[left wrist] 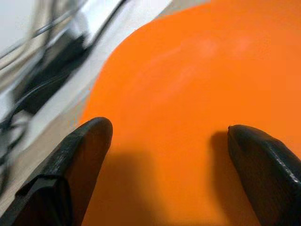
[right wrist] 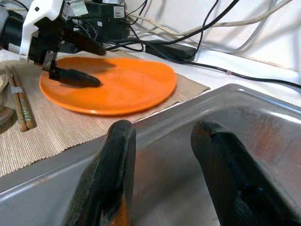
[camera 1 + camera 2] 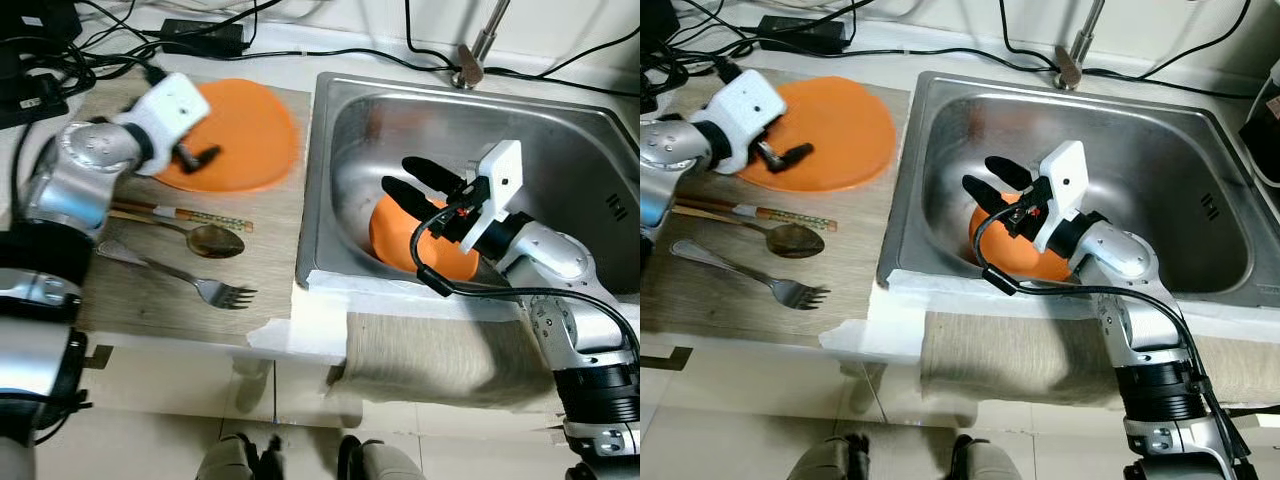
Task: Kitchen organization
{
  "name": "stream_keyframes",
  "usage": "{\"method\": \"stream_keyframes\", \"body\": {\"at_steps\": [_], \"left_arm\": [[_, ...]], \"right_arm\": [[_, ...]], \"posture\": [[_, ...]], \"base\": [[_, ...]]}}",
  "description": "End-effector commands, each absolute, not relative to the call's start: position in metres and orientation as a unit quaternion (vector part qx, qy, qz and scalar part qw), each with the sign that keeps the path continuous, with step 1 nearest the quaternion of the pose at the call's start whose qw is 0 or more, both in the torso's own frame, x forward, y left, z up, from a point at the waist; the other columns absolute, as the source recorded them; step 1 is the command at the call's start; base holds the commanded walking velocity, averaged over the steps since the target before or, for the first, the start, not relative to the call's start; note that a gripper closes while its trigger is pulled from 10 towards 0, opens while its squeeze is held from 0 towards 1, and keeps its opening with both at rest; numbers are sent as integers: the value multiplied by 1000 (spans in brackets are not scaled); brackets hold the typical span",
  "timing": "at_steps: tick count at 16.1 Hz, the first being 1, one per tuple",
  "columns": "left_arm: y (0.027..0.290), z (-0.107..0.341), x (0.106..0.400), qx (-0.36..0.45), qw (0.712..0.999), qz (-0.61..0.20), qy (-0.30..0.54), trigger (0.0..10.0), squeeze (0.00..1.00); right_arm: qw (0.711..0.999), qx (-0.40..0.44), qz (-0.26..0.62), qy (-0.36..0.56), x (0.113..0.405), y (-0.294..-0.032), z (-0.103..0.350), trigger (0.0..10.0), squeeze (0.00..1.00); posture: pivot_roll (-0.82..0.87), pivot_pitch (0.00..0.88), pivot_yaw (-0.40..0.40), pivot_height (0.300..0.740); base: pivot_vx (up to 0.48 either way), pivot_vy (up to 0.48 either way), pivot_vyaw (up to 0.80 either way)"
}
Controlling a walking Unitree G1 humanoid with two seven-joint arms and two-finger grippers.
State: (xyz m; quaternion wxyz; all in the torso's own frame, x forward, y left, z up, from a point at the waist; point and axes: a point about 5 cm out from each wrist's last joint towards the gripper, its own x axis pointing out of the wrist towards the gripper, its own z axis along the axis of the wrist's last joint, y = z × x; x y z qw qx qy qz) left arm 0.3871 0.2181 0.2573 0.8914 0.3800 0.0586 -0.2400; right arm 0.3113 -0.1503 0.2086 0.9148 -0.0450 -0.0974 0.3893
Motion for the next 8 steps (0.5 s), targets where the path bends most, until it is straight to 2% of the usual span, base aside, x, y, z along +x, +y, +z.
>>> {"method": "stream_keyframes", "body": {"at_steps": [1, 8], "left_arm": [[200, 245, 383, 366, 876, -307, 74, 10000, 0], [174, 248, 371, 342, 857, -380, 58, 10000, 0]], "right_arm": [[913, -56, 393, -96, 309, -153, 210, 10000, 0], [913, -57, 393, -97, 311, -154, 211, 10000, 0]], "posture": [[-126, 181, -71, 740], [-124, 178, -75, 740]], "base": [[0, 0, 0], [0, 0, 0]]}}
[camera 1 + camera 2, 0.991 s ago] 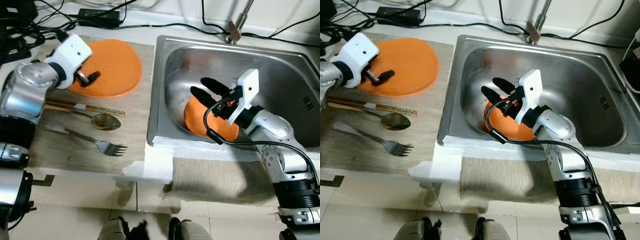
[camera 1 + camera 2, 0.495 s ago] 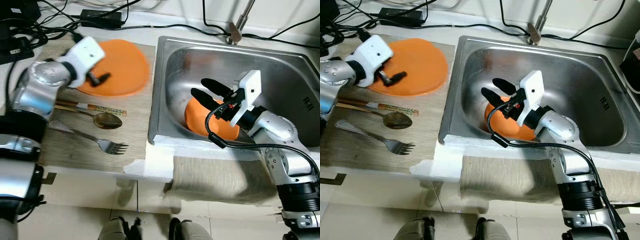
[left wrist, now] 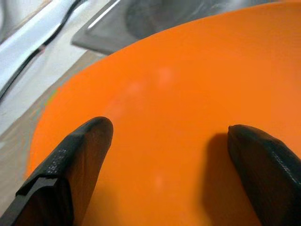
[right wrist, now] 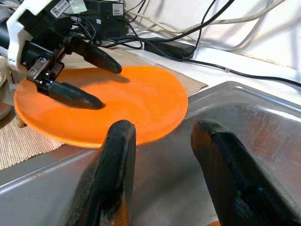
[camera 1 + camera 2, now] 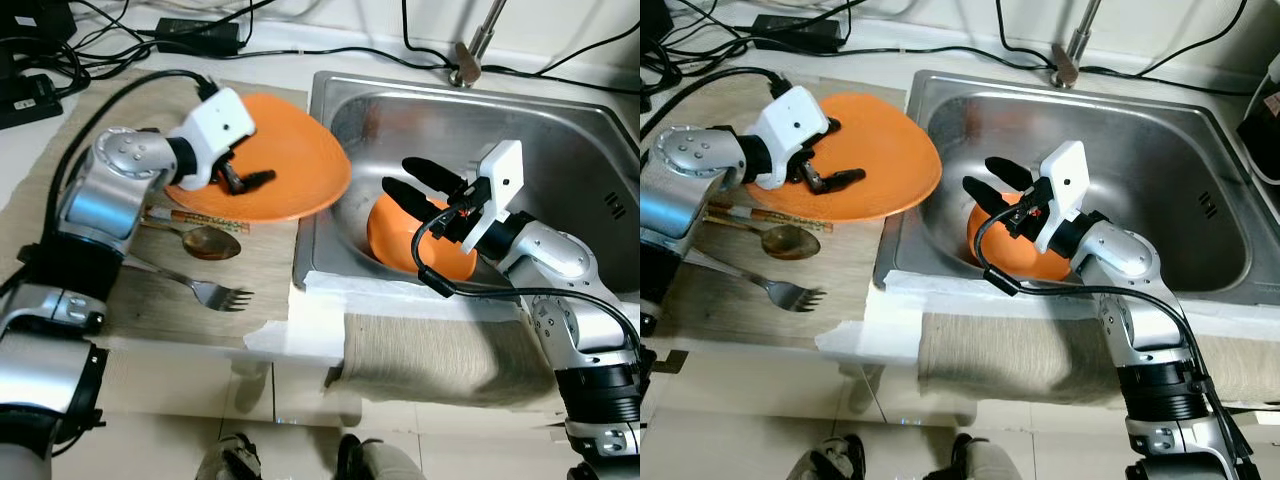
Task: Kitchen organization
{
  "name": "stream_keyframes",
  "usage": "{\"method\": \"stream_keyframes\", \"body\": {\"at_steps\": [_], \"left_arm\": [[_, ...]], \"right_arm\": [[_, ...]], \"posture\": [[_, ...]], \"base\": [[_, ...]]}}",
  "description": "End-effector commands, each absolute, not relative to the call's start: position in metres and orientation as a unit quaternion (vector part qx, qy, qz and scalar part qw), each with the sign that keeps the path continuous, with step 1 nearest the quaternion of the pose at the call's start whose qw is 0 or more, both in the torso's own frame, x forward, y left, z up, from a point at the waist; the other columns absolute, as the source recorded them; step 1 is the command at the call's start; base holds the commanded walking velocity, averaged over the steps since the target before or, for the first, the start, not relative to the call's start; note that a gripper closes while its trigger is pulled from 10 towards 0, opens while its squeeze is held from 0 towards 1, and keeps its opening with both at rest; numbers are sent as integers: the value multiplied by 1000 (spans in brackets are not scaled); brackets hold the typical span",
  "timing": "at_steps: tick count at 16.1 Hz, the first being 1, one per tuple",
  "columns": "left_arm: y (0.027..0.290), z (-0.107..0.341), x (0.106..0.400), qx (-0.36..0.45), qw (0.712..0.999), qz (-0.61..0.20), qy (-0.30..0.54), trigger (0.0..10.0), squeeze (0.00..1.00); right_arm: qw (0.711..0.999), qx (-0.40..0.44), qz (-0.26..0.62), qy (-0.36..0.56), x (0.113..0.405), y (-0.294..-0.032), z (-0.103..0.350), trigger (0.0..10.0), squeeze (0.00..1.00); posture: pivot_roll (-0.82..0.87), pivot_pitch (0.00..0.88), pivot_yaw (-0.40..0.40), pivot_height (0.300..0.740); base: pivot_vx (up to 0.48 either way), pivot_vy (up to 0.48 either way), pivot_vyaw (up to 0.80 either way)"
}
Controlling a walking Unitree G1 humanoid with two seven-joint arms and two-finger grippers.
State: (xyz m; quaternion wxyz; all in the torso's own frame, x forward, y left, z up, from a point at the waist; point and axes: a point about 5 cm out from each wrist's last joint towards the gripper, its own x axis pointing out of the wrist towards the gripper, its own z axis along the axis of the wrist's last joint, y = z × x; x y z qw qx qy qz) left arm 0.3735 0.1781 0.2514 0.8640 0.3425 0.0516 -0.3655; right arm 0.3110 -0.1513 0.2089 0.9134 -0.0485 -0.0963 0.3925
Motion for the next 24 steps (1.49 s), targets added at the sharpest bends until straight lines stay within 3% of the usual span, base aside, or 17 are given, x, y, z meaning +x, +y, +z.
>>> {"method": "stream_keyframes", "body": {"at_steps": [1, 4, 6, 7, 10, 14, 16, 18, 20, 24], "left_arm": [[173, 248, 371, 341, 857, -383, 57, 10000, 0], [177, 256, 373, 340, 868, -360, 41, 10000, 0], [181, 277, 374, 317, 886, -338, 0, 10000, 0], [181, 290, 370, 297, 890, -345, -24, 10000, 0], [188, 311, 359, 259, 893, -364, -52, 10000, 0], [242, 285, 353, 281, 914, -291, 25, 10000, 0], [259, 263, 338, 274, 914, -291, 70, 10000, 0], [263, 255, 332, 263, 914, -299, 83, 10000, 0], [263, 251, 327, 224, 920, -313, 72, 10000, 0], [255, 249, 325, 224, 915, -330, 65, 10000, 0]], "right_arm": [[914, -55, 389, -98, 312, -154, 212, 10000, 0], [924, -40, 365, -108, 318, -154, 215, 10000, 0], [944, 25, 309, -110, 331, -158, 220, 10000, 0], [955, 52, 281, -80, 342, -159, 214, 10000, 1000], [957, 109, 269, 1, 368, -147, 194, 10000, 1000], [921, 255, 291, 51, 388, -134, 196, 10000, 1000], [919, 259, 293, 48, 392, -135, 202, 10000, 1000], [915, 266, 300, 49, 395, -134, 204, 10000, 1000], [891, 297, 335, 74, 395, -129, 204, 10000, 1000], [862, 328, 372, 102, 392, -123, 202, 10000, 1000]], "posture": [[-123, 177, -76, 740], [-123, 177, -76, 740], [-126, 178, -76, 740], [-128, 178, -75, 740], [-133, 176, -73, 740], [-100, 176, -97, 740], [-90, 178, -109, 740], [-89, 178, -111, 740], [-84, 179, -120, 740], [-81, 181, -125, 740]], "base": [[0, 0, 0], [0, 0, 0], [0, 0, 0], [0, 0, 0], [0, 0, 0], [0, 0, 0], [0, 0, 0], [0, 0, 0], [0, 0, 0], [0, 0, 0]]}}
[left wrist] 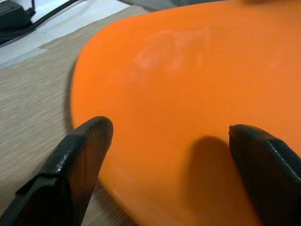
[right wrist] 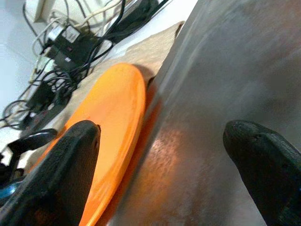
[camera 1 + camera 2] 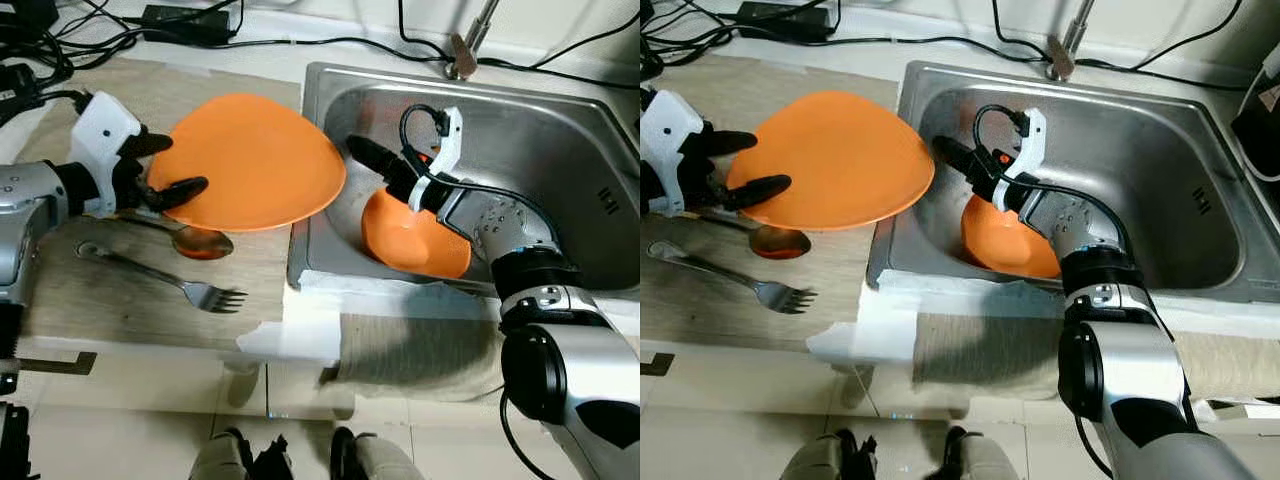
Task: Kitchen organization
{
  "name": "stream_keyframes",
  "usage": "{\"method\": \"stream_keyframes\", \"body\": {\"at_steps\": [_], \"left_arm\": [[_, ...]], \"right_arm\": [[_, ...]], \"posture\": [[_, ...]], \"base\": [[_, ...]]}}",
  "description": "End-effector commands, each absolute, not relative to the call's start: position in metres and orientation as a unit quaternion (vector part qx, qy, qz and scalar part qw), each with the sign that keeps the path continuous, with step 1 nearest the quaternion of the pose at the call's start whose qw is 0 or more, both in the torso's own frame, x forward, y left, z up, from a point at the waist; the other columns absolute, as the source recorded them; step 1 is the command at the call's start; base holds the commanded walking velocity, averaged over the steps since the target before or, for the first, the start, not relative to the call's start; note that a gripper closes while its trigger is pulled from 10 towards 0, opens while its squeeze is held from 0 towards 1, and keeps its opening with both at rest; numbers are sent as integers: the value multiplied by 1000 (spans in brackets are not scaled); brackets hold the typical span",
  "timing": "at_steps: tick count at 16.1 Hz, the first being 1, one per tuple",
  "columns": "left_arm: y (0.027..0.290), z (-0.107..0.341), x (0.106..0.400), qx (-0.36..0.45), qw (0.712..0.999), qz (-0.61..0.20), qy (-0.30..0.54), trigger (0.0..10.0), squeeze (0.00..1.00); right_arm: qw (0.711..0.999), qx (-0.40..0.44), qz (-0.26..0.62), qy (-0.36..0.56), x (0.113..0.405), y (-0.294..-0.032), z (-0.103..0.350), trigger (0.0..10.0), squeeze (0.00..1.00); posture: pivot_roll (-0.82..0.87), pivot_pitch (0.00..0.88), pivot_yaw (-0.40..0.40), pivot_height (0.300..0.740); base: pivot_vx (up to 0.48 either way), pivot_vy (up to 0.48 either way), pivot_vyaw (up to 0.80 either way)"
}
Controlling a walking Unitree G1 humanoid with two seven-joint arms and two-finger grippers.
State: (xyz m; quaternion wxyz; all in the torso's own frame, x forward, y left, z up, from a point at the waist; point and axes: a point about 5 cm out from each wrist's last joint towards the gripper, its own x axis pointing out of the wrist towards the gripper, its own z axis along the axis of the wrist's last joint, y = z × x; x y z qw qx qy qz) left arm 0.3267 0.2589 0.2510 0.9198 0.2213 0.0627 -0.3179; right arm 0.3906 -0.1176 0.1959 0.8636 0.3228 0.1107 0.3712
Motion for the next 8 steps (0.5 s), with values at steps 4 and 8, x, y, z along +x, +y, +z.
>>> {"method": "stream_keyframes", "body": {"at_steps": [4, 8], "left_arm": [[245, 247, 327, 220, 910, -347, 60, 10000, 0], [226, 249, 331, 212, 902, -375, 44, 10000, 0]], "right_arm": [[840, 332, 413, 115, 387, -116, 201, 10000, 1000], [822, 315, 456, 130, 379, -113, 199, 10000, 0]], "posture": [[-87, 184, -121, 740], [-95, 185, -116, 740]], "base": [[0, 0, 0], [0, 0, 0]]}}
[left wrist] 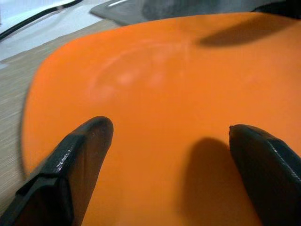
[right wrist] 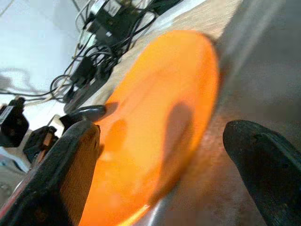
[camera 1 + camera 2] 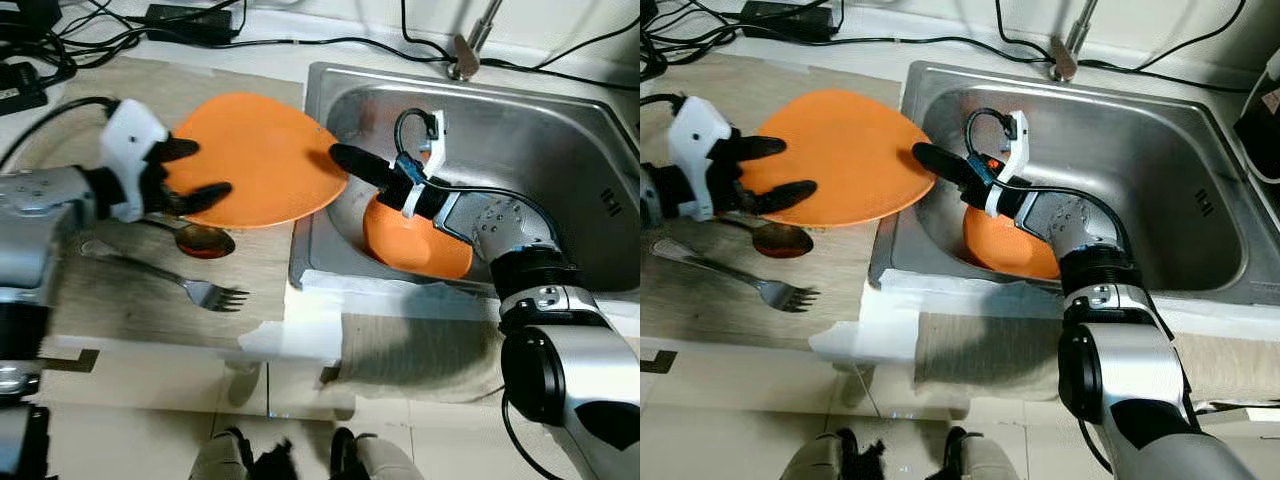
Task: Kitchen organization
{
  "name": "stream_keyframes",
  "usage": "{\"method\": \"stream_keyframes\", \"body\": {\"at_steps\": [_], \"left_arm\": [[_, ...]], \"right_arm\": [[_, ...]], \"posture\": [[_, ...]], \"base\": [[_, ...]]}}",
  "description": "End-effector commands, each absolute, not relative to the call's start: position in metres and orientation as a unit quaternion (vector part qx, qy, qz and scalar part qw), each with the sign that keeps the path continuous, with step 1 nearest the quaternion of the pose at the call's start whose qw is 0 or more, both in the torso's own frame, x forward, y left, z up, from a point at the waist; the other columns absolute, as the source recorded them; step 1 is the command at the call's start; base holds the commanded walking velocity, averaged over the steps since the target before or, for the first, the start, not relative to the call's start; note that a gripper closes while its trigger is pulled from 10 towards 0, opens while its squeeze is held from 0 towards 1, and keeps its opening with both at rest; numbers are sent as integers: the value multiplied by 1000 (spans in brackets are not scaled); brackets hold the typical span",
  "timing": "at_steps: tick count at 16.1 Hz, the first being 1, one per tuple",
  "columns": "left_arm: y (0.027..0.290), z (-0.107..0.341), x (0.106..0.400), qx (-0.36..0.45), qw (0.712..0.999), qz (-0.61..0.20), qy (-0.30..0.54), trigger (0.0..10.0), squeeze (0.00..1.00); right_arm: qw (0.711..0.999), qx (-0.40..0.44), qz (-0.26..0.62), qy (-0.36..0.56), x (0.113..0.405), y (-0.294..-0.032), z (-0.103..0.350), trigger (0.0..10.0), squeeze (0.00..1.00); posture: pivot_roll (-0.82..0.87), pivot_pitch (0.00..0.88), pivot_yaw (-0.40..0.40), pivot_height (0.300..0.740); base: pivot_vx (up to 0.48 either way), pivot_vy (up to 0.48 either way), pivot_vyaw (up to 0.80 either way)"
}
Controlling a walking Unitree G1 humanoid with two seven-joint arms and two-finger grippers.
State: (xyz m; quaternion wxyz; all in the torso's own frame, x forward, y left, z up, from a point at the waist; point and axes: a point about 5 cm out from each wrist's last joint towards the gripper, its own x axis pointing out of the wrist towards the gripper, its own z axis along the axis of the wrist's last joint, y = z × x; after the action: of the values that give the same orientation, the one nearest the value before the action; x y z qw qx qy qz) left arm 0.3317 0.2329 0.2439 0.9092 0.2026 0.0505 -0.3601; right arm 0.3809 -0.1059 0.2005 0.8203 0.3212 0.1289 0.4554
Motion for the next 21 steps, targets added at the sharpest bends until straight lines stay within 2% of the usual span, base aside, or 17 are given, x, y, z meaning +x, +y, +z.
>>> {"method": "stream_keyframes", "body": {"at_steps": [1, 2, 3, 4, 9, 21], "left_arm": [[223, 249, 331, 210, 900, -379, 42, 10000, 0], [218, 250, 332, 210, 897, -386, 39, 10000, 0], [212, 250, 333, 209, 895, -393, 35, 10000, 0], [206, 252, 335, 209, 893, -398, 31, 10000, 0], [196, 258, 335, 203, 888, -412, 17, 10000, 0], [192, 255, 325, 197, 879, -433, 23, 10000, 0]], "right_arm": [[820, 314, 459, 133, 378, -113, 199, 10000, 0], [818, 314, 462, 135, 377, -114, 198, 9569, 0], [818, 313, 462, 138, 377, -116, 197, 2549, 0], [815, 318, 464, 140, 374, -119, 196, 0, 0], [813, 326, 463, 135, 370, -128, 195, 0, 0], [805, 338, 463, 151, 365, -118, 181, 0, 0]], "posture": [[-96, 186, -116, 740], [-100, 188, -112, 740], [-102, 188, -112, 740], [-106, 187, -109, 740], [-116, 175, -108, 740], [-105, 167, -119, 740]], "base": [[0, 0, 0], [0, 0, 0], [0, 0, 0], [0, 0, 0], [0, 0, 0], [0, 0, 0]]}}
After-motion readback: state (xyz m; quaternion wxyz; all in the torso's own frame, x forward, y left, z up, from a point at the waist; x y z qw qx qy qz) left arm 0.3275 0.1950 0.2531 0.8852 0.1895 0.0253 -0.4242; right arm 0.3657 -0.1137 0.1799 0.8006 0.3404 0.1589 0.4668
